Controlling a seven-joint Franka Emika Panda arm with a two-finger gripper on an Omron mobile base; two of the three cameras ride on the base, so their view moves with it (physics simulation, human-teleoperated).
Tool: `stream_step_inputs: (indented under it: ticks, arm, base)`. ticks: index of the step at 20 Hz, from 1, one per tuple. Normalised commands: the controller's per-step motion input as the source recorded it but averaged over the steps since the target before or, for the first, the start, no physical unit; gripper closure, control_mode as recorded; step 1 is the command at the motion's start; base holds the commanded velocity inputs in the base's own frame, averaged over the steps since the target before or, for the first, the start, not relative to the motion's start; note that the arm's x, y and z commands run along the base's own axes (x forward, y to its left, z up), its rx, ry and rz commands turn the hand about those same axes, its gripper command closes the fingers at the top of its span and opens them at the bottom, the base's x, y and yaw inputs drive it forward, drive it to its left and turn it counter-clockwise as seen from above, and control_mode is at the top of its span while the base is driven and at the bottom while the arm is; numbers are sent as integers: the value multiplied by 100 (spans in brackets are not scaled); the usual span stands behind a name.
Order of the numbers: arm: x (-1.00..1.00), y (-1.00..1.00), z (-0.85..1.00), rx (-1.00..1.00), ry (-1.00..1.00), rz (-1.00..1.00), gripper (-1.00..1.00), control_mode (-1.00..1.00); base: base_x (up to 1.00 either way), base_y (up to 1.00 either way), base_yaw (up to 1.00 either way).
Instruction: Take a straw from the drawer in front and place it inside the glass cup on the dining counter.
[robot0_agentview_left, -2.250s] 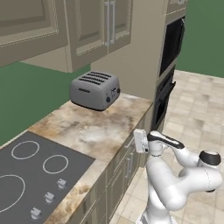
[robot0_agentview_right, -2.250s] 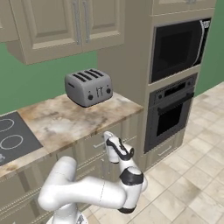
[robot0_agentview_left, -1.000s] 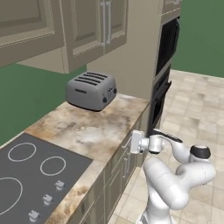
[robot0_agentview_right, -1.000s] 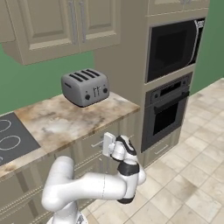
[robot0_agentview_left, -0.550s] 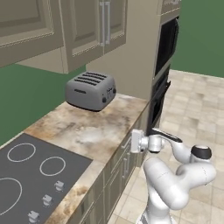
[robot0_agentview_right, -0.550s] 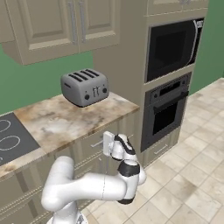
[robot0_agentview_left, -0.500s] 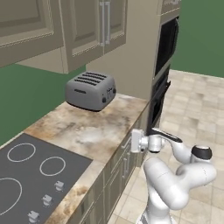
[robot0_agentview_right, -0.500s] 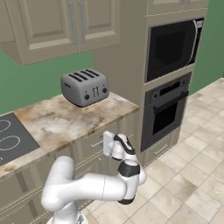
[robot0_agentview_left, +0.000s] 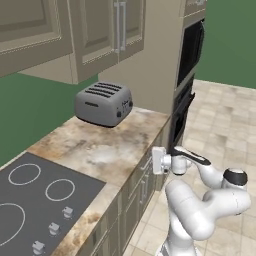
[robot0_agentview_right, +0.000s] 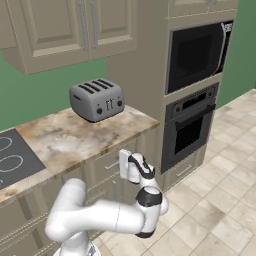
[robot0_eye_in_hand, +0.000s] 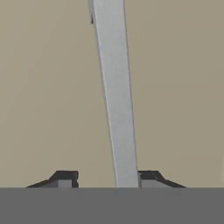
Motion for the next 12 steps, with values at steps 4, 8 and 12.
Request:
stream_step_inputs:
  ticks: [4, 8, 12]
  arm:
    - [0, -99, -51, 14, 0, 0, 100, -100]
    - [-17, -100, -46, 15, 0, 1, 100, -100]
    - [-26, -100, -37, 14, 0, 3, 100, -100]
  base:
    - [0, 0, 0]
    - [0, 0, 0]
    - [0, 0, 0]
